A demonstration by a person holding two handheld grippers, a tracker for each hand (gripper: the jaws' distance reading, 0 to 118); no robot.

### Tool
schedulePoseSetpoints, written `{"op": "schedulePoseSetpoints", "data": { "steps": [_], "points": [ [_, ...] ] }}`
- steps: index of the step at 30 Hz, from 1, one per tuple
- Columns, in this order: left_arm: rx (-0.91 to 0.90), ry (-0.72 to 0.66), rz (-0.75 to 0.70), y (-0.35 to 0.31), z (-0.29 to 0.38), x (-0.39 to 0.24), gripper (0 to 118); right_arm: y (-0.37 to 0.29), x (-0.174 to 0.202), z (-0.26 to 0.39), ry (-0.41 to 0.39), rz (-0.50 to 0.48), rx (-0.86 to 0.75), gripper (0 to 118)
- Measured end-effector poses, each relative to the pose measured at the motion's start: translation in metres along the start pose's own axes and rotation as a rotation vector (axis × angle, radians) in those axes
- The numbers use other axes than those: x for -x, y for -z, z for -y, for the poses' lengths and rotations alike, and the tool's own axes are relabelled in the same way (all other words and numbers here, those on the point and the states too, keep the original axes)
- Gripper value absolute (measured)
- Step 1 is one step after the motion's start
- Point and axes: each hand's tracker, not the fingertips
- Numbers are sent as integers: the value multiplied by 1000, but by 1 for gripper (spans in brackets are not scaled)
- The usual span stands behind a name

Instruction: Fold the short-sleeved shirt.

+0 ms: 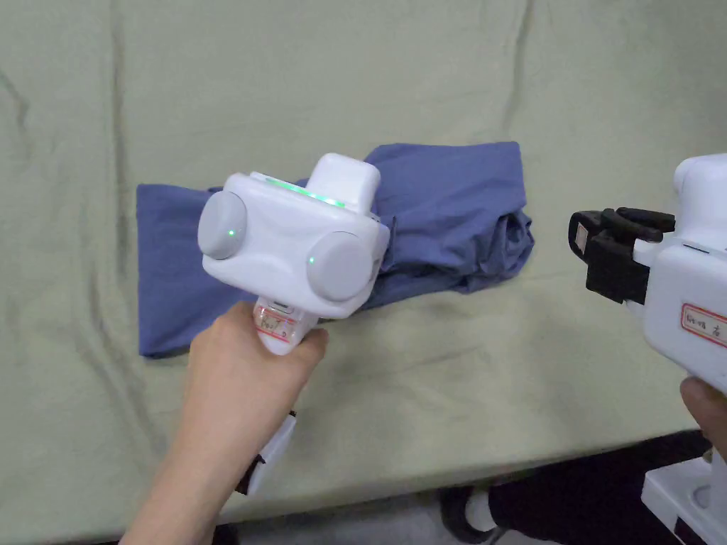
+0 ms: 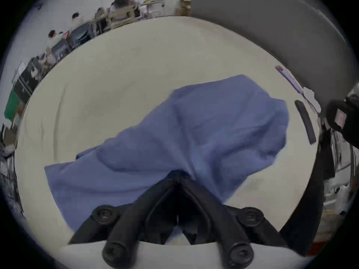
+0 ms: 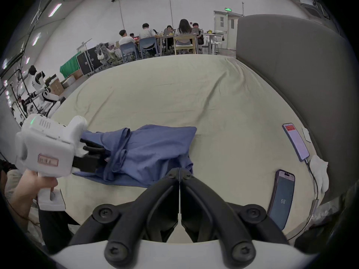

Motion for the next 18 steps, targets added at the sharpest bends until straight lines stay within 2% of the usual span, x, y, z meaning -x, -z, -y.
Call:
{"op": "schedulePoseSetpoints", "data": {
  "steps": [4,7,8,12,14,15,16,17,18],
  "points": [
    [-15,58,12,-14,-3,-8,0,-4,1,-5,12,-7,-18,4],
    [-87,-70,158,-53,-7,12,0,-15,0,-10,16,-16,-45,4],
    [-120,-89,162,-69,-6,20,0,-17,1,-11,17,-18,-51,4],
    [-226,-121,63,-130,8,67,0,-26,3,-13,6,-14,-67,4],
    [-253,-191,-50,-145,22,104,4,-30,6,-13,0,-23,-70,4],
    [-248,-230,-87,-143,28,122,31,-31,8,-12,-2,-26,-72,4],
    [-224,-296,-99,-132,34,147,77,-31,9,-11,-4,-29,-70,4],
    [-163,-388,-93,-115,40,168,99,-30,10,-9,-6,-31,-67,4],
    [-127,-443,-69,-100,46,184,99,-29,11,-8,-8,-34,-64,4]
  ]
}}
